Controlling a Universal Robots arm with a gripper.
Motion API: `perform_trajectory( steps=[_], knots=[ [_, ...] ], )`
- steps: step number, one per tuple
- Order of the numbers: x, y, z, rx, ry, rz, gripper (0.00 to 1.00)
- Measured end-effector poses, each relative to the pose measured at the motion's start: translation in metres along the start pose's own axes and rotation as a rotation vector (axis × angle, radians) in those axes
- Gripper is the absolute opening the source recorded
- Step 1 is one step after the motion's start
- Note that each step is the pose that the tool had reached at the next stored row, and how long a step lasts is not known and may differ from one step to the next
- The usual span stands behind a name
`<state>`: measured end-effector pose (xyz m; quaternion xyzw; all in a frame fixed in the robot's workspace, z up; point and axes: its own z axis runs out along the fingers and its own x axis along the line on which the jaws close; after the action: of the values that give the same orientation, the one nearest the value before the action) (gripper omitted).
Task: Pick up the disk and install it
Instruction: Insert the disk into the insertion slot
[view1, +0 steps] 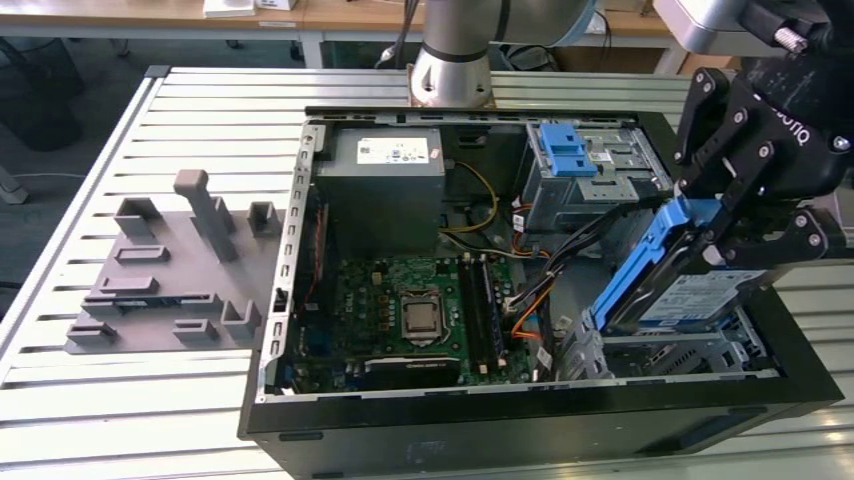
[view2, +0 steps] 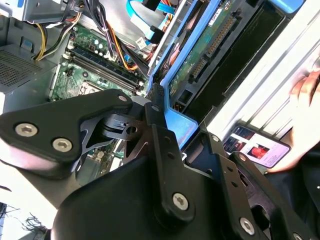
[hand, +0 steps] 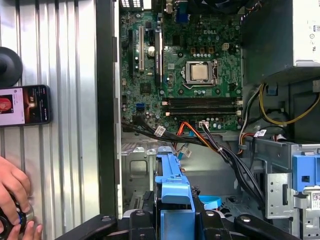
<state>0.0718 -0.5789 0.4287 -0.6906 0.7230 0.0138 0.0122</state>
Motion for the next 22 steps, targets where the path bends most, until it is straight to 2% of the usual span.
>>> perform_trajectory(
  steps=[22],
  knots=[
    [0.0010,-0.0001,0.0273,0.0000,0.0001,0.000,0.36]
  ],
)
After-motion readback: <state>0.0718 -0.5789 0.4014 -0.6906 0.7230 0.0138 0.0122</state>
